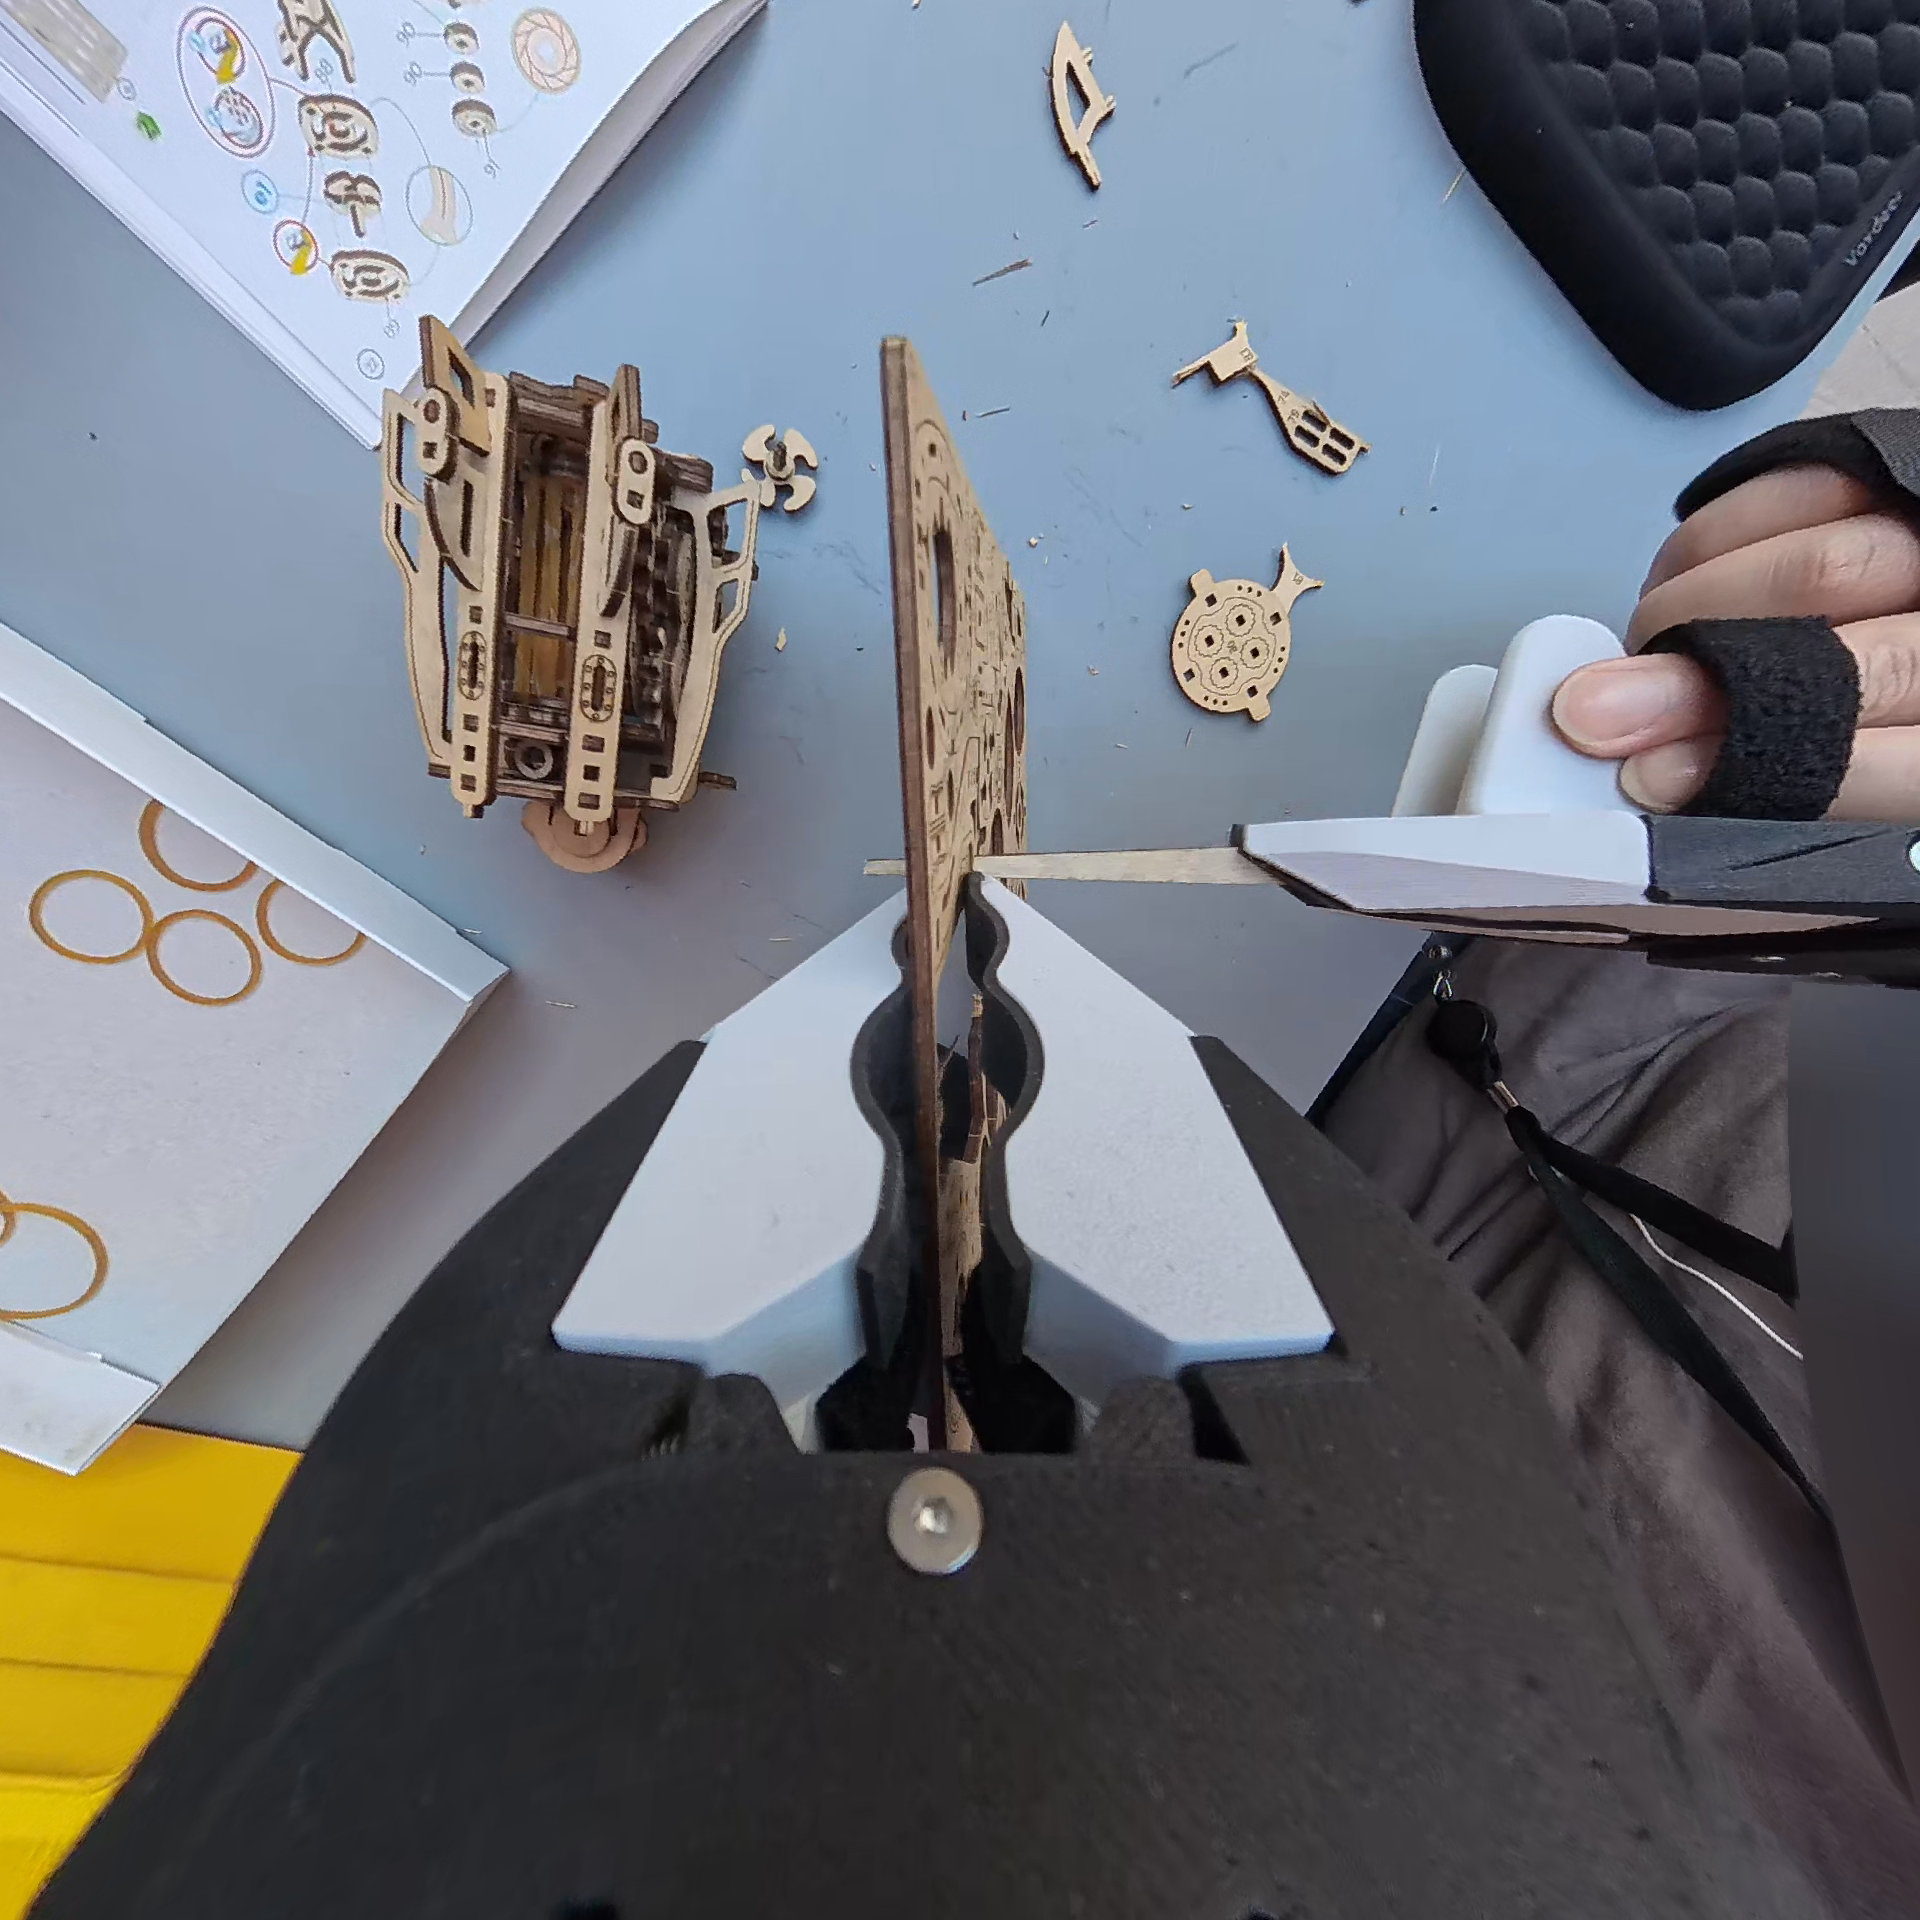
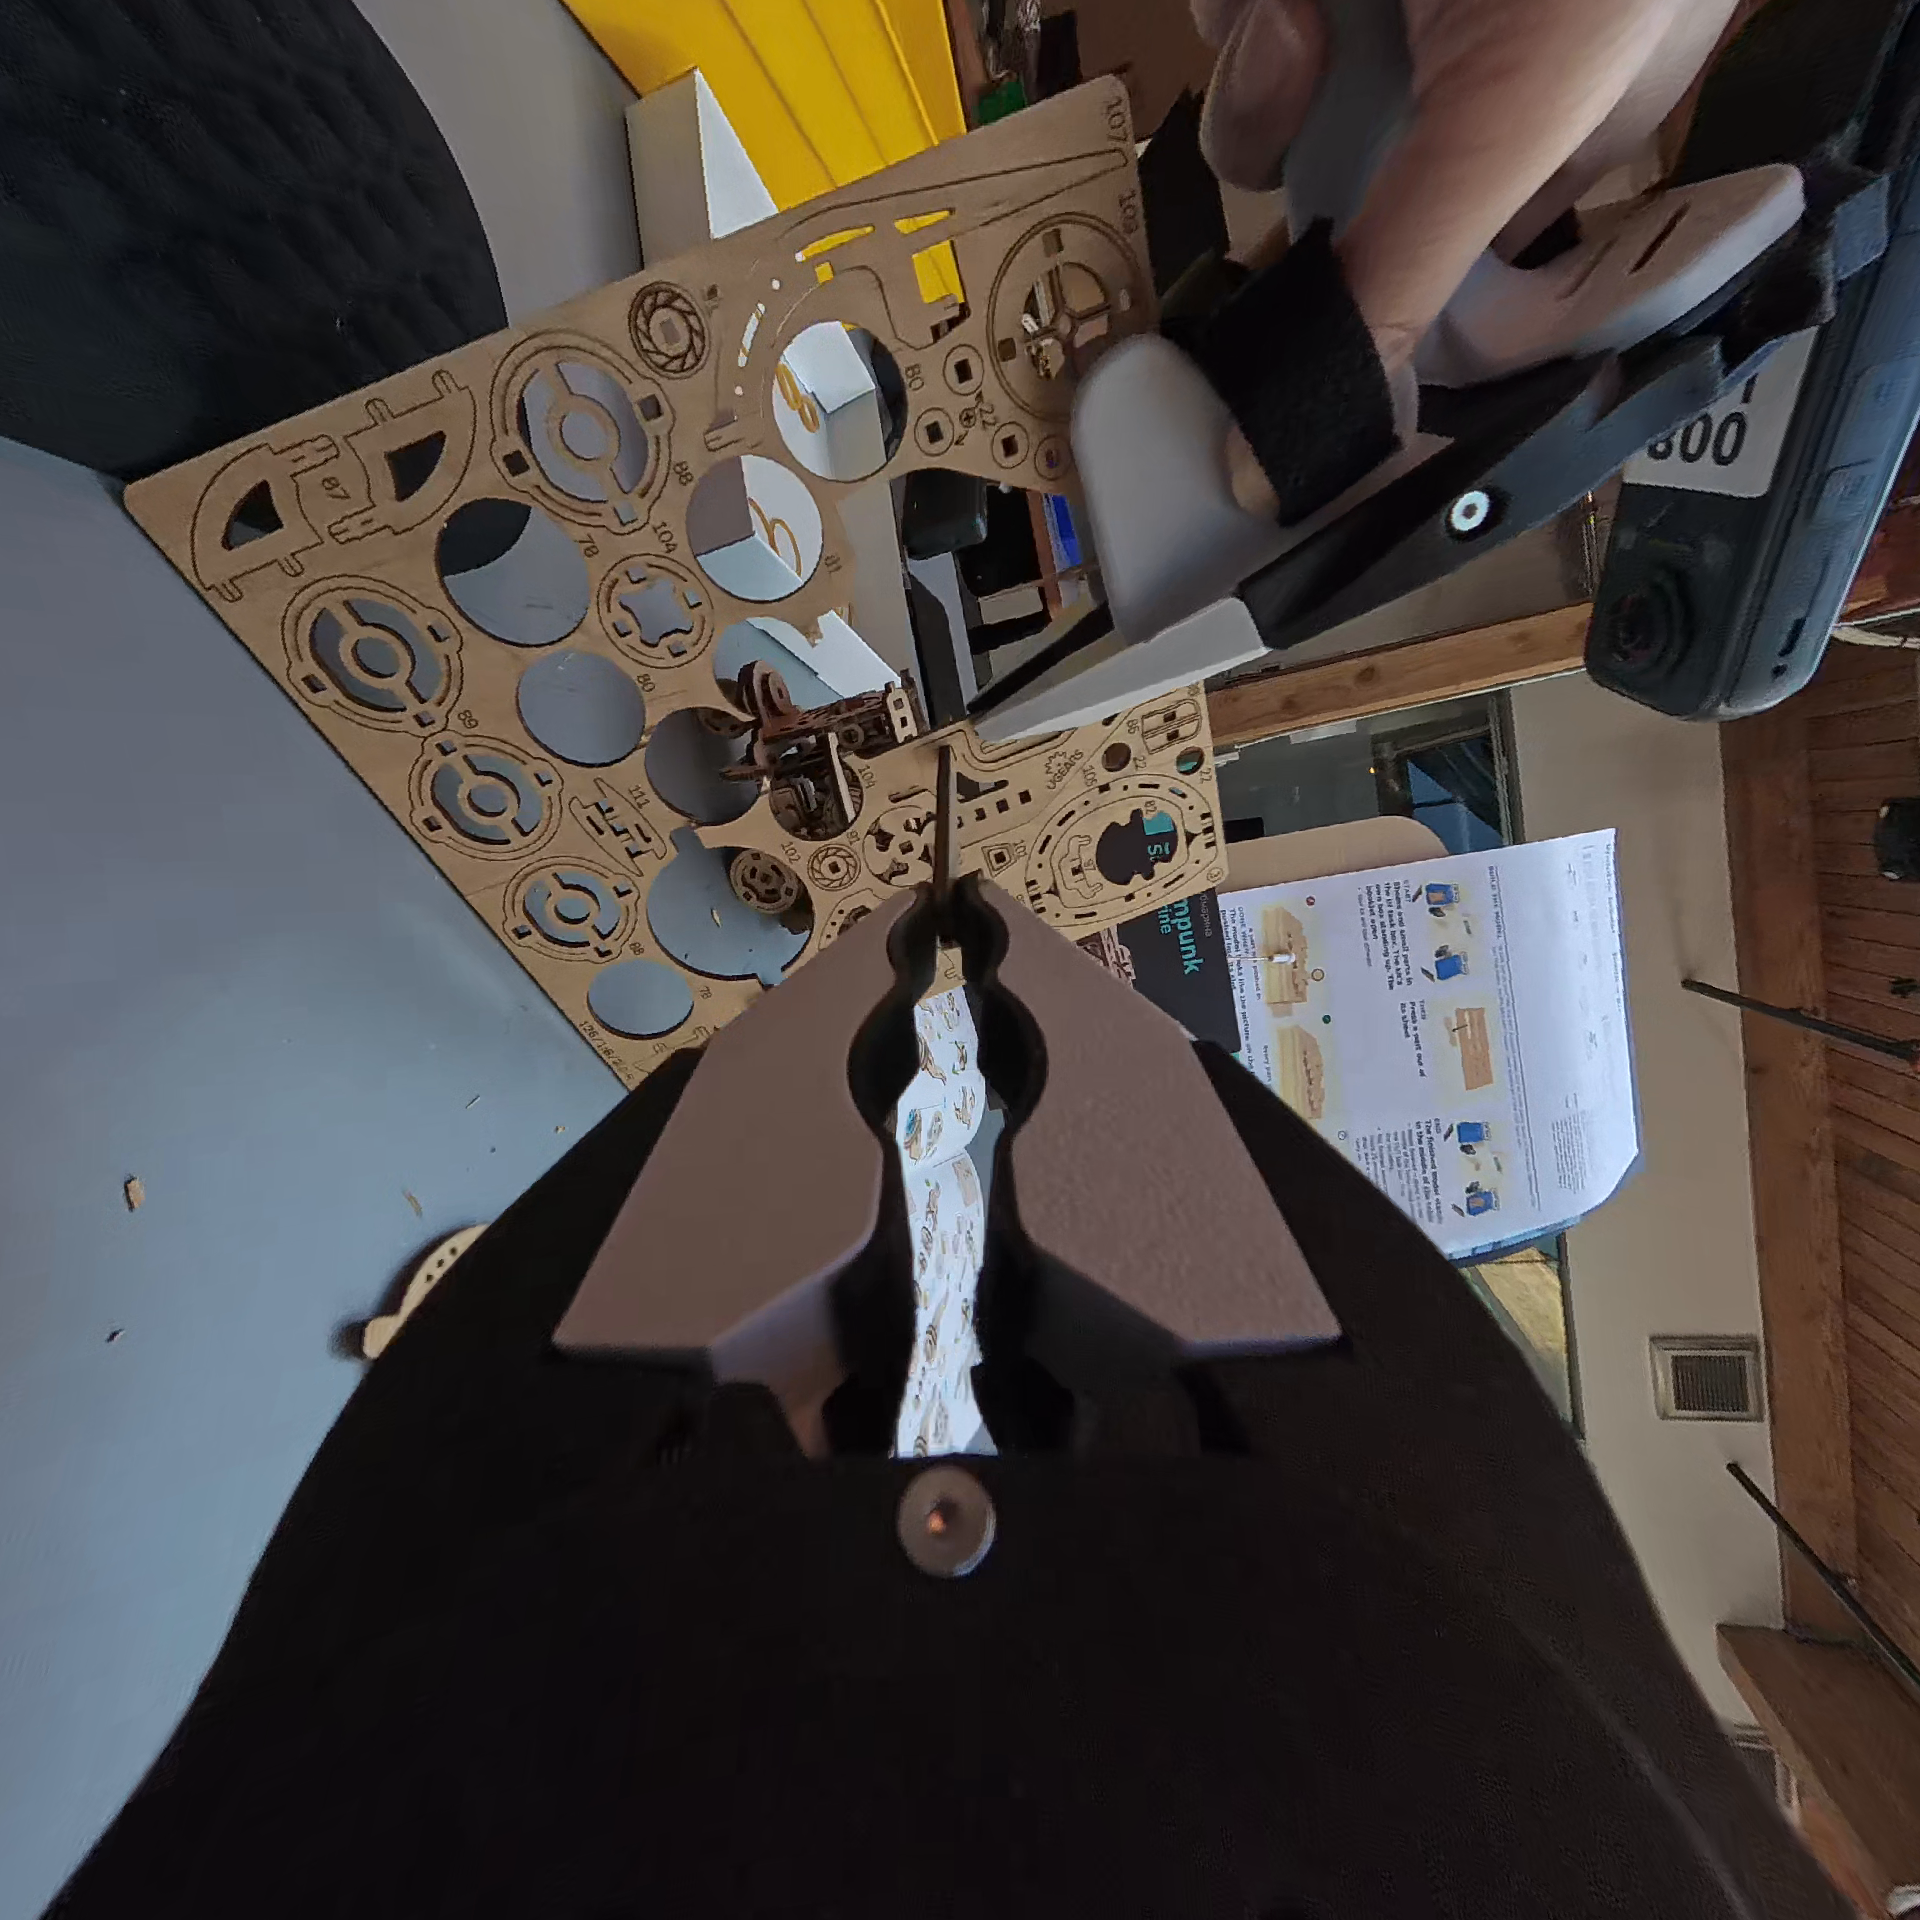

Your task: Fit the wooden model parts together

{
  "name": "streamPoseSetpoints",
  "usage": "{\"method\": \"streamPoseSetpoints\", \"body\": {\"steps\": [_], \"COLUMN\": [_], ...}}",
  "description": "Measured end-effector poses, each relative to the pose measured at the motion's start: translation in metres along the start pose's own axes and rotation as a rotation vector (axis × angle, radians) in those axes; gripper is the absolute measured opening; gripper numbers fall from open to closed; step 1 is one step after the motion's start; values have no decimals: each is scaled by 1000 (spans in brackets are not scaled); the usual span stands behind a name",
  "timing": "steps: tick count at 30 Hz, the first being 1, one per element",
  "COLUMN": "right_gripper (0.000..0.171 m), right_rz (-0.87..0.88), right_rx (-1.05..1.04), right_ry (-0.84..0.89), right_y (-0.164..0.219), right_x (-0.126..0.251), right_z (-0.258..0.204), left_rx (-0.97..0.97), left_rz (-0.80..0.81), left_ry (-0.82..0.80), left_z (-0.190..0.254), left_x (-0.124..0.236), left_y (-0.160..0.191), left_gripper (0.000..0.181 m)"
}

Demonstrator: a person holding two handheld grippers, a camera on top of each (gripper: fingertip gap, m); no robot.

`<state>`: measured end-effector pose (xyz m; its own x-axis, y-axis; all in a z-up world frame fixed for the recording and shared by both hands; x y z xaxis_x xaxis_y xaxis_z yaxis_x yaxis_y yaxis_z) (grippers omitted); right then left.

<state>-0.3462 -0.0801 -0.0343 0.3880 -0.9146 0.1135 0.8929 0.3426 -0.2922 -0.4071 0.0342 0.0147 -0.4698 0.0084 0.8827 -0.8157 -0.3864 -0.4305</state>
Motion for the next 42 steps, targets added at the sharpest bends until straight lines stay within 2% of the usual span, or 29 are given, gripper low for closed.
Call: {"method": "streamPoseSetpoints", "body": {"steps": [8,12,16,20,23,28,33,37,42], "right_gripper": [3,3,4,4,4,5,4,6,6], "right_rz": [-24,3,119,197,220,192,131,175,281], "right_rx": [-58,-58,-146,-146,-156,-183,-212,-206,-400], "right_ry": [-290,-225,-80,57,95,-63,-399,-467,-407], "right_y": [4,10,21,25,26,16,20,28,40], "right_x": [0,-3,-2,3,4,4,-4,-10,-8], "right_z": [39,25,7,-6,-9,23,48,50,49], "left_rx": [-33,-35,-38,-72,-78,-94,-111,-113,-102], "left_rz": [2,-8,-14,-12,-9,-5,0,3,14], "left_ry": [-2,-33,-26,-23,-19,-22,-40,-55,-25], "left_z": [8,3,1,7,8,9,10,8,9], "left_x": [-1,-1,0,0,0,0,1,2,2], "left_y": [-1,-1,0,0,0,-2,-3,-3,-4], "left_gripper": [3,3,3,2,2,3,3,3,3]}}
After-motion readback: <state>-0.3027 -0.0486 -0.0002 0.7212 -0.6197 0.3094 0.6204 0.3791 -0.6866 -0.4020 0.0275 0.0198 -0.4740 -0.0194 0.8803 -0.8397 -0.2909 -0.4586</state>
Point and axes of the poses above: each gripper's, where its closed fingertips meet, x back along the fingers, y out of its underside, z = x × y across the jaws, the point moved 7 cm from there along x, back along the fingers, and after that the axes turned 7 degrees about z, right-handed, at the moved point
